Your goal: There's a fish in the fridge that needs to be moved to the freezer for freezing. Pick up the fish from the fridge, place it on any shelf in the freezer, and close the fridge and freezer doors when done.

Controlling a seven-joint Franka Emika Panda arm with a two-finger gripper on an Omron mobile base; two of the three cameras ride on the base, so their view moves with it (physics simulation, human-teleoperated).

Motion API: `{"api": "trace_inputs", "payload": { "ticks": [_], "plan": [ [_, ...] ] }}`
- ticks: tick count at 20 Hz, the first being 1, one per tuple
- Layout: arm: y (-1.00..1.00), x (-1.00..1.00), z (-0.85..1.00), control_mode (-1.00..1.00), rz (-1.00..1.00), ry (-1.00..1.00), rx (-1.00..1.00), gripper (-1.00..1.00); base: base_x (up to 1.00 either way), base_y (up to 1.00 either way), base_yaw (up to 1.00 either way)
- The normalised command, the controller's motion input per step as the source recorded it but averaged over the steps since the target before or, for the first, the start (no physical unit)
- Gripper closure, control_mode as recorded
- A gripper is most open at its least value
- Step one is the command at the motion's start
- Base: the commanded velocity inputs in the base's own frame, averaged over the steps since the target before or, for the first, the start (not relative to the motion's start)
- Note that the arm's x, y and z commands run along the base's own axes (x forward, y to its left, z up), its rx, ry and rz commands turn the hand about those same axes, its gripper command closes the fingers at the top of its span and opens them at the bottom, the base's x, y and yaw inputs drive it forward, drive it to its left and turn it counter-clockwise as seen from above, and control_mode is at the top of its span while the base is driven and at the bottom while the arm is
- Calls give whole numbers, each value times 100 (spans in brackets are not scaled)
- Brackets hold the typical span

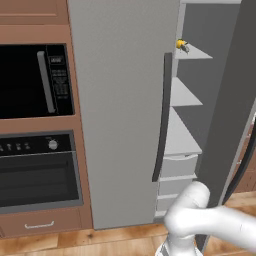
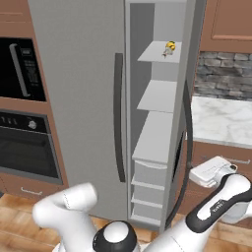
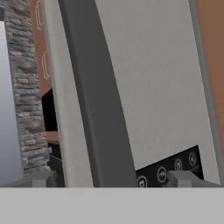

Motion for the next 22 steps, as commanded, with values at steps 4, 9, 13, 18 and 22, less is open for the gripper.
{"api": "trace_inputs", "payload": {
  "ticks": [4,9,13,18,22],
  "plan": [
    [31,11,-32,-100,0,1,-1,-100,0,0,0],
    [91,15,-34,-100,-3,3,-2,-100,0,0,0],
    [100,34,-27,-100,-7,5,-3,-100,0,0,0],
    [100,26,-20,-100,-10,4,-3,-100,0,0,0],
    [100,4,-2,-100,-28,0,0,-100,0,0,0]
  ]
}}
